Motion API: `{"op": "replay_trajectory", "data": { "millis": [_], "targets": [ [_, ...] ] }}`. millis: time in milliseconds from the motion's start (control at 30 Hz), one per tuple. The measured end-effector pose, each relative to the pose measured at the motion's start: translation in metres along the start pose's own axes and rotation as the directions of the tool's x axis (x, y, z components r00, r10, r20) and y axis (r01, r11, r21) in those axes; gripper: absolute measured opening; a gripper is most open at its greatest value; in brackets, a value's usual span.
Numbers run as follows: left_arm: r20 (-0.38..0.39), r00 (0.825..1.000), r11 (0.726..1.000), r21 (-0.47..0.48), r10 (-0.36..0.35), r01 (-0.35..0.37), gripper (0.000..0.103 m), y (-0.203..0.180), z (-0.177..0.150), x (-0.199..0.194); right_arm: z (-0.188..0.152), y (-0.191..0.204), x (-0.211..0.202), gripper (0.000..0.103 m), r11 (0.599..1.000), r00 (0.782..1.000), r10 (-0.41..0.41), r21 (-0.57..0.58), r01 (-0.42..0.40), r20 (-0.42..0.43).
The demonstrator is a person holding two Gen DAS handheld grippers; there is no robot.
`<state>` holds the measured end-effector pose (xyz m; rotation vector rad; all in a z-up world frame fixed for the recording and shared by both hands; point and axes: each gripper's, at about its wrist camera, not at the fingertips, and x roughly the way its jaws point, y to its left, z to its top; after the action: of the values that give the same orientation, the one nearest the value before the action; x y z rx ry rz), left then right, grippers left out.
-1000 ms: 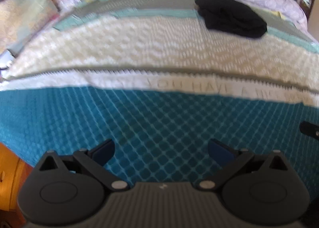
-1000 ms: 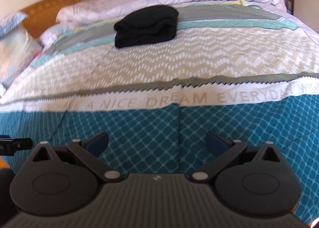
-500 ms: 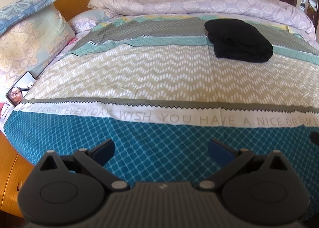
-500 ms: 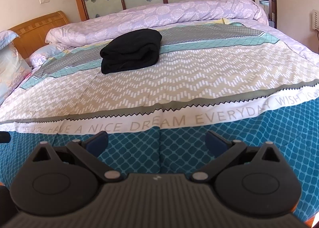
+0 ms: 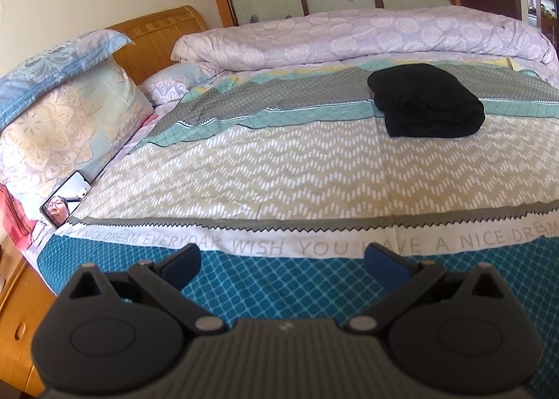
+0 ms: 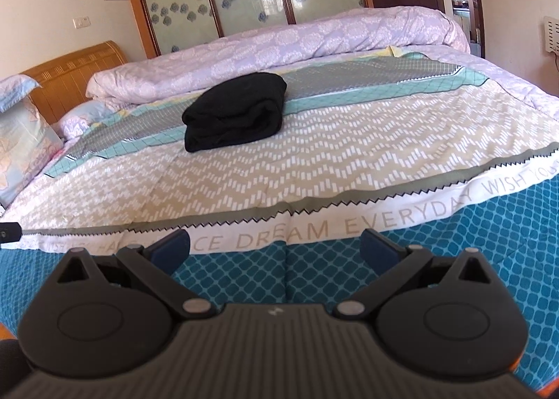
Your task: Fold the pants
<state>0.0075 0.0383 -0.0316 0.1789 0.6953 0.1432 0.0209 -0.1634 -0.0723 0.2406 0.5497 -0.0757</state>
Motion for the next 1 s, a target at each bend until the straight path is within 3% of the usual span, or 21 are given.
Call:
{"op": "replay_trajectory", "data": {
  "millis": [500,833,1000],
  "targets": [
    [-0.049,0.998,0.999,0.038,-0.033,0.035,0.103,-0.019,-0.003,0.003,-0.001,0.016,-0.013,0.103,0.996,0.996,0.075,-0.058,-0.072,0.052],
    [-0.051,0.997,0.997,0.057,-0.049,0.052,0.103,-0.025,-0.002,-0.001,0.000,0.014,-0.020,0.103,0.997,0.996,0.075,0.004,-0.076,0.046],
    [-0.013,0.997,0.996,0.045,-0.073,0.074,0.103,-0.021,0.002,-0.016,0.009,0.021,-0.045,0.103,0.998,0.997,0.050,0.031,-0.052,0.050]
  ]
}}
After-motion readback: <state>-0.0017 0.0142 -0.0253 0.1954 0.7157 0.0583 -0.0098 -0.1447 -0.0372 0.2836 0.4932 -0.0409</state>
